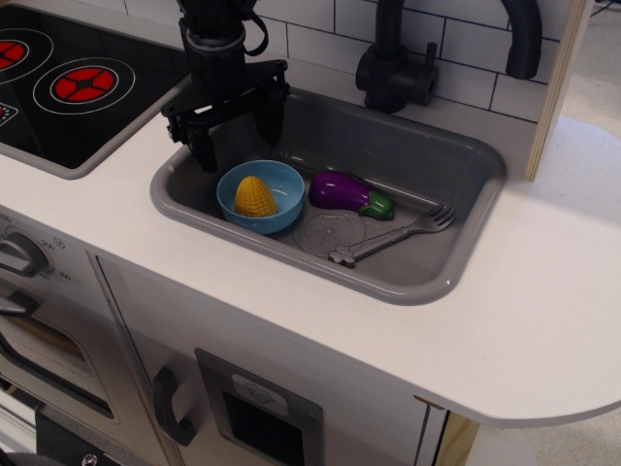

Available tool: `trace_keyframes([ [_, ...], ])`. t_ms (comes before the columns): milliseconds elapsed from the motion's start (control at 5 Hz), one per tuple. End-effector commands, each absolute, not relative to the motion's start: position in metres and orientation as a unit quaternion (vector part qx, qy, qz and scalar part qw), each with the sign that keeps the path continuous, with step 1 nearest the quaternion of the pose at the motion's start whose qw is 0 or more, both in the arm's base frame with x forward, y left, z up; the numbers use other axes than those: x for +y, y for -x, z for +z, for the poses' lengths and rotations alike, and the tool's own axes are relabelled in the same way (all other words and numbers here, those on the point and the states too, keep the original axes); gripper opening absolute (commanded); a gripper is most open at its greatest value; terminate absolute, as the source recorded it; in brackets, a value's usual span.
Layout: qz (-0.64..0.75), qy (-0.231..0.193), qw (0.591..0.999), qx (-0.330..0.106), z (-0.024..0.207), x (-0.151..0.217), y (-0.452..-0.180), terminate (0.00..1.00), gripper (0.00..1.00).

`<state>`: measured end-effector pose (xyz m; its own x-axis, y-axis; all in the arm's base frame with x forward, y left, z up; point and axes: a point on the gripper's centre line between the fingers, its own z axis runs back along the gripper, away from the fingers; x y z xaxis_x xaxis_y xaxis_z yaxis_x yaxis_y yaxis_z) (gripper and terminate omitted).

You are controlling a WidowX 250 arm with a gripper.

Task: Take corn out of bowl sink

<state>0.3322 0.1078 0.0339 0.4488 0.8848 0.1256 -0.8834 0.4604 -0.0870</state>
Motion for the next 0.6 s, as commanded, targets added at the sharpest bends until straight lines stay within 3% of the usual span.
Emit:
trace_keyframes([
  [0,0.543,0.008,0.835,-0.093,0.038,0.105,-0.335,0.00,1.00],
  [400,0.561,0.007,0.824,-0.081,0.027,0.099,-0.337,0.00,1.00],
])
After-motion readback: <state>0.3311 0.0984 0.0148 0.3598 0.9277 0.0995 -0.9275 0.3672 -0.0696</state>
